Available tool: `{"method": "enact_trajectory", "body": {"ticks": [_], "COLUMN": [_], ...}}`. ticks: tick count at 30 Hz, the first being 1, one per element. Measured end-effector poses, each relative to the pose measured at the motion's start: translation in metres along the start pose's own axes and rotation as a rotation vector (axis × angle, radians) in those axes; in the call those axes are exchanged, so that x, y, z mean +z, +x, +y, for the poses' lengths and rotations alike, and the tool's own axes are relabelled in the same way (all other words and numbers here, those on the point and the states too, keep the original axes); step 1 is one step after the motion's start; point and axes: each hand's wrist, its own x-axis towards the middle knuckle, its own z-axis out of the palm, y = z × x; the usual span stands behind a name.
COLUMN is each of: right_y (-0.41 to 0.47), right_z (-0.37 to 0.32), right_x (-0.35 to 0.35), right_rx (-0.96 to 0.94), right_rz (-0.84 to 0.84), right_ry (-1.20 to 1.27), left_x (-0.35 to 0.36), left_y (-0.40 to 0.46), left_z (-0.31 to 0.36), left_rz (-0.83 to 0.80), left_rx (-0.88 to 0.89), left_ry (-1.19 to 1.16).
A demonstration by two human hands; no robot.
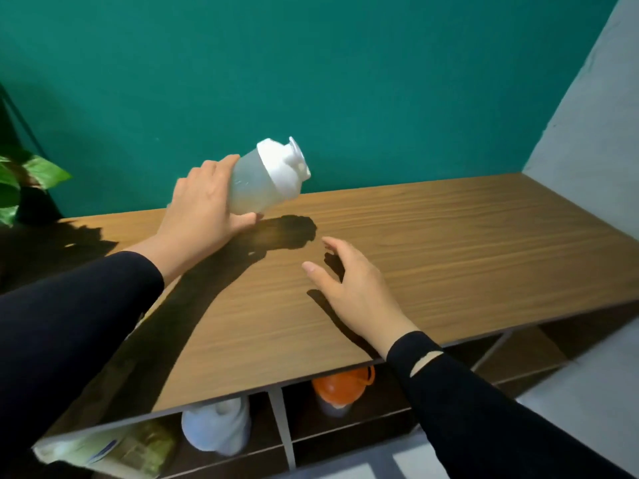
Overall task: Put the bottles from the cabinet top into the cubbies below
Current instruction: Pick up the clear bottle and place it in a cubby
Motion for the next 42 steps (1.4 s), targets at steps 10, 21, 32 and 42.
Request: {"method": "enact_trajectory", "body": {"ticks": [10, 21, 32, 42], "right_y": [-0.167, -0.194, -0.131, -0.13], "right_z": [-0.014, 0.134, 0.191, 0.205], "right_x": [-0.08, -0.046, -0.008, -0.005], "right_rx": [-0.161, 0.461, 0.489, 0.547], "right_rz": [0.165, 0.141, 0.198, 0.175], "right_ry": [0.831, 0.473, 0.51, 0.463], "left_x": [-0.072, 0.053, 0.138, 0.151], "left_y": [-0.158, -0.24, -0.208, -0.216], "left_z": [0.188, 0.253, 0.259, 0.262], "left_rz": [-0.235, -0.658, -0.641, -0.646], "left_rx": [0.205, -0.232, -0.504, -0.732], "left_ry": [-0.983, -1.064, -0.995, -0.966]}}
